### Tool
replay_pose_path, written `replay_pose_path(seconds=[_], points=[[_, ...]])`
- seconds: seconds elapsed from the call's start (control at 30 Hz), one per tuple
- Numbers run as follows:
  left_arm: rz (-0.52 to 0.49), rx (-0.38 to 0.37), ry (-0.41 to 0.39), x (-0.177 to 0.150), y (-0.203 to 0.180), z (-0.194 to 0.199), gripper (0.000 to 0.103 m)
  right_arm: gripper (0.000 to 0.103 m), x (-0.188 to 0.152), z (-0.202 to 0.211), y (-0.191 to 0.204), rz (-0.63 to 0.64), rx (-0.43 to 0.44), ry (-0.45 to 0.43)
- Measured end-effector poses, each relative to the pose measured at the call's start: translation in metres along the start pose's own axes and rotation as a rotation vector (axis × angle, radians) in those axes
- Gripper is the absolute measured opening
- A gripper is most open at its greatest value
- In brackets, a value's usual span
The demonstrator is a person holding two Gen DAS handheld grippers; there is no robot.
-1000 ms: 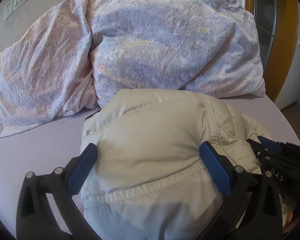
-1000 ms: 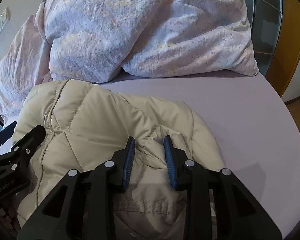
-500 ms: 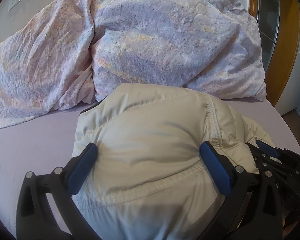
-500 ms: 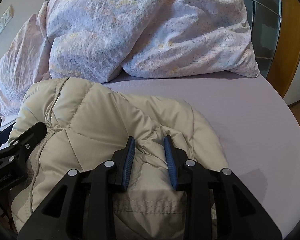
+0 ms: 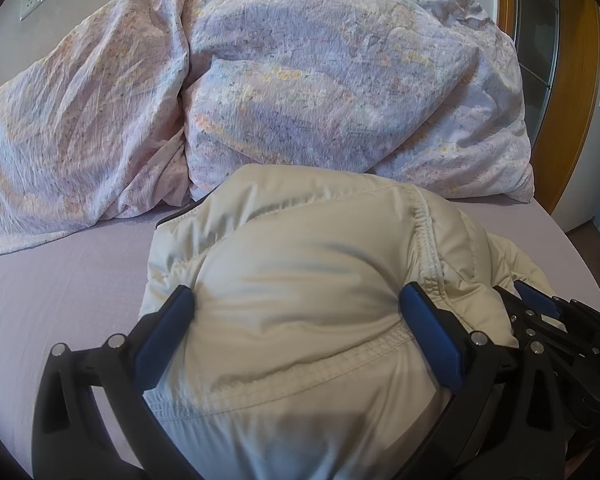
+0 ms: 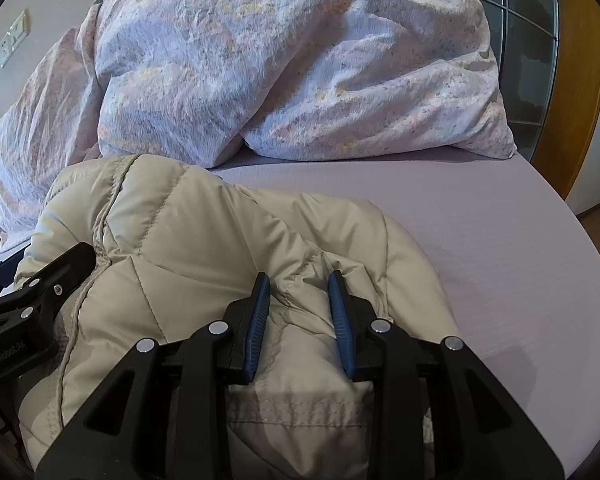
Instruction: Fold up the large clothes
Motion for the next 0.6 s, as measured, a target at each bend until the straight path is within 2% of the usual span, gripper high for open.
replay_pose_path(seconds=[0.6], points=[[0.001,0.000,-0.001,-0.0007,0.0004,-0.0025,0.101,0.032,-0.0013,0.0006,0.0004,0.003,0.000,-0.005]])
Point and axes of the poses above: each gripper's, at about its wrist camera, not at the fingertips, and z roughly against the way its jaws point, y to its left, x to its top, the point moved 8 cm from there along -z, roughly the way its jaws point, and after that the axes turned 4 degrees about -y, right-handed, at the moved point
